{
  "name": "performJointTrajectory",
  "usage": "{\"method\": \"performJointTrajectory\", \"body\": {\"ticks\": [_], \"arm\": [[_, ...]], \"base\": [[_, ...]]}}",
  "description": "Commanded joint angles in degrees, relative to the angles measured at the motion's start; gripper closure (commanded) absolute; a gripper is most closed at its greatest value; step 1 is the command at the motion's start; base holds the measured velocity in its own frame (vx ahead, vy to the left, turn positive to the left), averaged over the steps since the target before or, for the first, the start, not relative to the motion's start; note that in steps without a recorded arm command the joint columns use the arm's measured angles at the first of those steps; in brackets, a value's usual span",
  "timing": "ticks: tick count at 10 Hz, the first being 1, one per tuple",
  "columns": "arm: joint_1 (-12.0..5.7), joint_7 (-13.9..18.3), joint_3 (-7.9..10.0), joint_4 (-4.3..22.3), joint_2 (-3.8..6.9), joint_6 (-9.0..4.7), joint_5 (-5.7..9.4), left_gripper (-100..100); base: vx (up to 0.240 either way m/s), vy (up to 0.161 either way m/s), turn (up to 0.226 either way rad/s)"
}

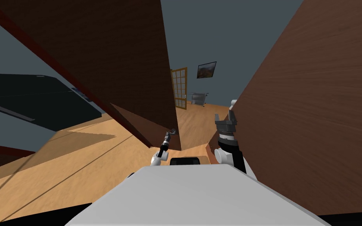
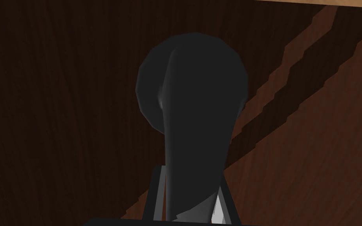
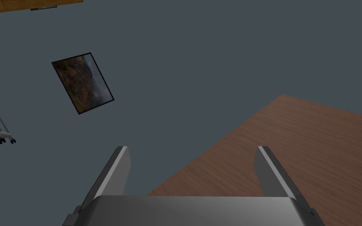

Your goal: Push the door open

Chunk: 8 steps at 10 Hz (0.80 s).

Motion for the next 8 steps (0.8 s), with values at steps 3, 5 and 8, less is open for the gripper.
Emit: {"method": "performJointTrajectory", "body": {"ticks": [3,5,8], "arm": [[-0.41,-0.9,1.81,0.2,-0.92,0.06,0.89,100],[-0.16,-1.4,2.74,-0.1,0.28,0.24,1.30,100],[-0.12,-2.7,4.07,-0.2,0.75,0.20,1.93,100]], "base": [[0.167,-0.129,0.057],[0.124,-0.020,0.059],[0.202,-0.027,0.075]]}}
